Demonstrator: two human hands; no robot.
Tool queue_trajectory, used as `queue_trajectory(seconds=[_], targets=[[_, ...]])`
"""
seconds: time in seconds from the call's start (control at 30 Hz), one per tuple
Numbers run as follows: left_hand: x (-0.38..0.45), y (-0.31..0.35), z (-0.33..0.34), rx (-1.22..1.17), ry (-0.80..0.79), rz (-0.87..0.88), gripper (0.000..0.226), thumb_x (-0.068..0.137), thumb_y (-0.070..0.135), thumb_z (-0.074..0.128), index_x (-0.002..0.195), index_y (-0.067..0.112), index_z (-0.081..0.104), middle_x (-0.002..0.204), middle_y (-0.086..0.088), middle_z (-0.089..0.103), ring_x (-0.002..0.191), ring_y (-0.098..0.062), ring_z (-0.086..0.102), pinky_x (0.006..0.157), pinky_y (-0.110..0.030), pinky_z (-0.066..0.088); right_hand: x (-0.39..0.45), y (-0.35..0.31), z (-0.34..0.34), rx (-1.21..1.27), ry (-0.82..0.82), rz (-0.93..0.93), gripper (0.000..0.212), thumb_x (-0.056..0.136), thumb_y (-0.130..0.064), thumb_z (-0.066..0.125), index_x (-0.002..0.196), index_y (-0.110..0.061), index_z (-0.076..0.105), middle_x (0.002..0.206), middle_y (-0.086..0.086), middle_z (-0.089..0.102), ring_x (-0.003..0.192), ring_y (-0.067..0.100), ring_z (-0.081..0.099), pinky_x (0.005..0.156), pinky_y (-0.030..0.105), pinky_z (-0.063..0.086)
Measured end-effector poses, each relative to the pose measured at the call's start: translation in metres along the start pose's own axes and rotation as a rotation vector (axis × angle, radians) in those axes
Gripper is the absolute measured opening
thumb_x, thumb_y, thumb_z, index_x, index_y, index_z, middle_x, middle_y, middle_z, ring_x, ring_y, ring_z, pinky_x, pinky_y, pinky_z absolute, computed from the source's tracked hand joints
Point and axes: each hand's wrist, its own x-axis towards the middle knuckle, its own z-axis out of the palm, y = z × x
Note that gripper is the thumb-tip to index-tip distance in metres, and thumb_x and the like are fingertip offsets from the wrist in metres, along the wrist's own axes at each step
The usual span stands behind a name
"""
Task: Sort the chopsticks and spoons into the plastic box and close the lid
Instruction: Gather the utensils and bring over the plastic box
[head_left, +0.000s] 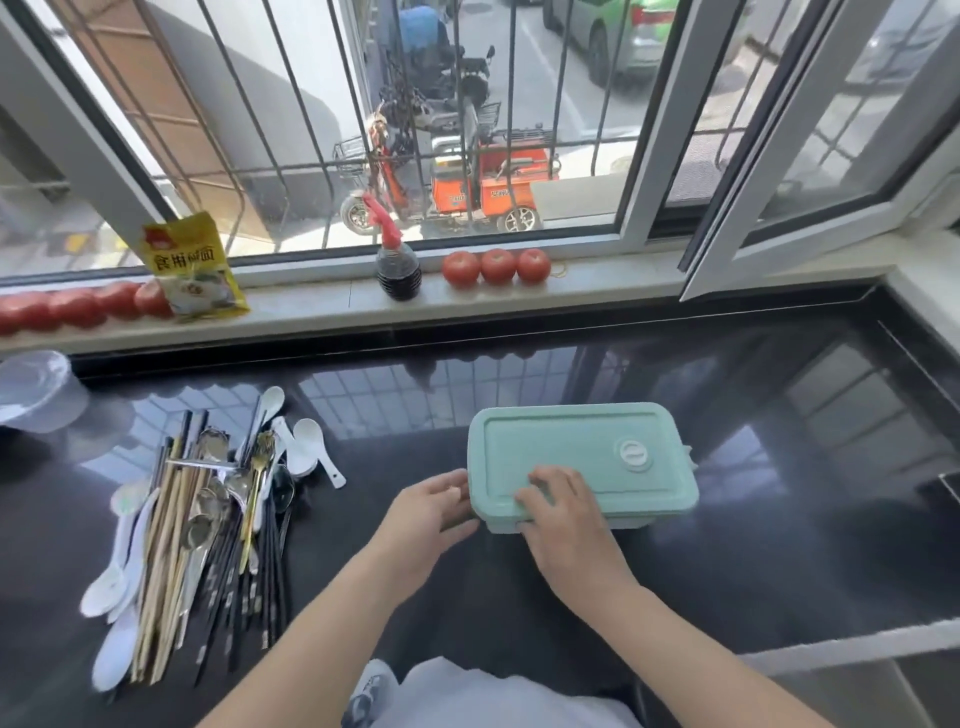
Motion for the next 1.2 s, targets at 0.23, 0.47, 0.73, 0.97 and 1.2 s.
queue_trajectory(seconds=[0.23, 0.47, 0.73, 0.97, 1.2], targets=[[-0.007, -0.017, 0.033, -0.071, -0.025, 0.008, 0.041, 0.097, -0.010, 0.043, 0.123, 0.012, 0.065, 0.104, -0.005, 0.079, 0.092, -0.018, 0.075, 0.084, -0.029, 0.054, -0.010, 0.019, -0.002, -0.181, 0.126, -0.151, 0.030, 0.076, -0.031, 0.081, 0.096, -0.018, 0.063, 0.094, 0.001, 0.058, 0.087, 0.028, 0.052, 0.092, 0.044, 0.047], [-0.002, -0.020, 0.057, -0.184, -0.013, -0.018, 0.042, 0.098, -0.012, 0.038, 0.132, 0.003, 0.058, 0.111, -0.017, 0.076, 0.100, -0.030, 0.075, 0.083, -0.033, 0.056, -0.012, 0.033, -0.009, -0.073, 0.140, -0.044, 0.026, 0.077, -0.025, 0.081, 0.083, -0.017, 0.057, 0.091, -0.001, 0.055, 0.088, 0.025, 0.050, 0.105, 0.050, 0.045], [-0.001, -0.022, 0.078, -0.171, 0.047, -0.022, 0.044, 0.097, -0.015, 0.031, 0.114, 0.003, 0.066, 0.105, -0.019, 0.077, 0.096, -0.030, 0.076, 0.077, -0.028, 0.059, -0.008, 0.040, -0.022, 0.114, 0.088, -0.005, 0.021, 0.080, -0.026, 0.073, 0.079, -0.016, 0.055, 0.088, -0.005, 0.053, 0.090, 0.019, 0.044, 0.108, 0.044, 0.040], [0.018, -0.032, 0.077, -0.055, 0.131, 0.002, 0.019, 0.103, 0.017, 0.055, 0.119, 0.013, 0.064, 0.113, -0.014, 0.074, 0.100, -0.028, 0.074, 0.086, -0.036, 0.060, 0.002, 0.033, -0.046, 0.207, 0.239, -0.027, 0.026, 0.079, -0.021, 0.082, 0.090, -0.015, 0.060, 0.093, -0.008, 0.052, 0.091, 0.016, 0.043, 0.085, 0.032, 0.047], [0.034, -0.020, 0.078, 0.037, 0.285, 0.003, 0.005, 0.098, 0.004, 0.058, 0.103, 0.004, 0.058, 0.109, -0.021, 0.068, 0.098, -0.038, 0.073, 0.073, -0.033, 0.061, 0.042, 0.098, -0.165, 0.413, 0.810, 0.356, 0.019, 0.095, -0.025, 0.066, 0.103, -0.012, 0.054, 0.103, 0.002, 0.052, 0.092, 0.015, 0.049, 0.081, 0.016, 0.038]])
